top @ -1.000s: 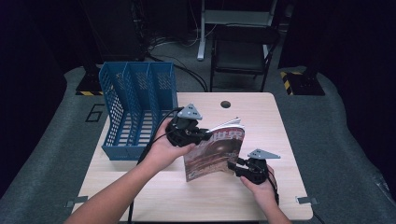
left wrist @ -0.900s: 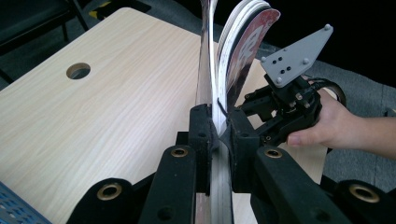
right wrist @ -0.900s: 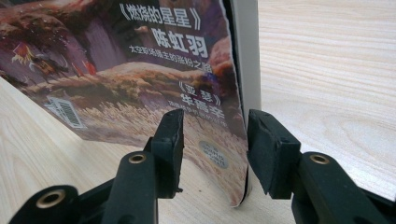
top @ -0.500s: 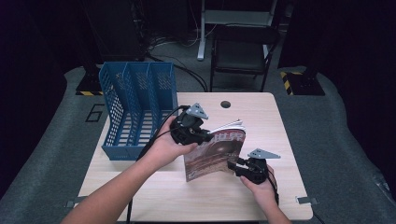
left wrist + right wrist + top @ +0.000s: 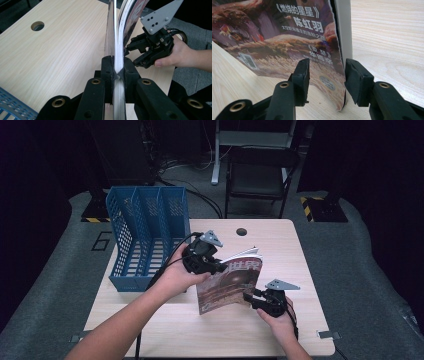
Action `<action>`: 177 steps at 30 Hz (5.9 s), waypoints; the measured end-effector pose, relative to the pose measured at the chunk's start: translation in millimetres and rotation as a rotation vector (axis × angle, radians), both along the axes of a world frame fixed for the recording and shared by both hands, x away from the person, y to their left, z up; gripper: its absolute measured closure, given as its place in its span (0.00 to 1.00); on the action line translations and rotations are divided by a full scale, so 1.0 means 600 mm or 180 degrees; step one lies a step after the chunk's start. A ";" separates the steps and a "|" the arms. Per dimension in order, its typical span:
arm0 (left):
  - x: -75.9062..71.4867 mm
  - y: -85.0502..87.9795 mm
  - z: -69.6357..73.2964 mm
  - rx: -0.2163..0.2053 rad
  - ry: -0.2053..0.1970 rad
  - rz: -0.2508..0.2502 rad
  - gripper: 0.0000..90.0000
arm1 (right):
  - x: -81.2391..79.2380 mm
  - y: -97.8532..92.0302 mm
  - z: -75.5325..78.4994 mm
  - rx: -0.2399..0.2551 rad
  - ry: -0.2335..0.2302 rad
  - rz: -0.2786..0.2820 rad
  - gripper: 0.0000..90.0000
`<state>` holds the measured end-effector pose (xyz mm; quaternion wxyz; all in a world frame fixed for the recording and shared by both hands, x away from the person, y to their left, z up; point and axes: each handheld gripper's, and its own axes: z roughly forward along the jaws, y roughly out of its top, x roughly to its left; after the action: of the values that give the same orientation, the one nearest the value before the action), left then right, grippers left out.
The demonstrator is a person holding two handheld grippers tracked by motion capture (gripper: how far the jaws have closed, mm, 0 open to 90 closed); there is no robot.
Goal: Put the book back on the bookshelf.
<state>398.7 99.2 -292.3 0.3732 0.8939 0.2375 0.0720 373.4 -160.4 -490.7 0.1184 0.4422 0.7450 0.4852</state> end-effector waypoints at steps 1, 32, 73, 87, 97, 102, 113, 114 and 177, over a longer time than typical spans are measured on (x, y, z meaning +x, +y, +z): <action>0.001 0.000 0.000 0.0017 -0.0019 -0.0007 0.92 | 0.000 0.000 0.000 0.0000 0.0000 0.0000 0.61; 0.005 -0.005 0.008 0.0202 0.0002 -0.0010 0.93 | 0.000 0.001 -0.001 0.0029 0.0023 -0.0010 0.61; 0.028 0.057 0.084 0.0186 -0.0163 0.0356 0.93 | 0.000 0.001 -0.003 0.0062 0.0030 0.0045 0.58; 0.036 0.082 0.122 0.0162 -0.0212 0.0497 0.93 | 0.000 0.000 -0.004 0.0089 0.0063 0.0049 0.58; 0.041 0.090 0.138 0.0138 -0.0232 0.0564 0.93 | 0.001 0.000 -0.005 0.0061 0.0062 0.0045 0.57; 0.044 0.095 0.148 0.0128 -0.0230 0.0603 0.93 | 0.001 -0.001 -0.006 0.0070 0.0061 0.0066 0.57; 0.051 0.123 0.169 0.0090 -0.0269 0.0741 0.93 | 0.001 -0.001 -0.006 0.0083 0.0074 0.0064 0.57; 0.051 0.125 0.170 0.0089 -0.0265 0.0751 0.93 | 0.001 -0.001 -0.006 0.0075 0.0073 0.0053 0.57; 0.083 0.305 0.212 0.0021 -0.0313 0.1881 0.93 | 0.003 -0.001 -0.013 0.0034 0.0123 0.0043 0.55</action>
<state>448.3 282.4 -165.0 0.3442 0.7827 0.4688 0.2215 375.2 -160.9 -498.5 0.0984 0.4471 0.7475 0.4813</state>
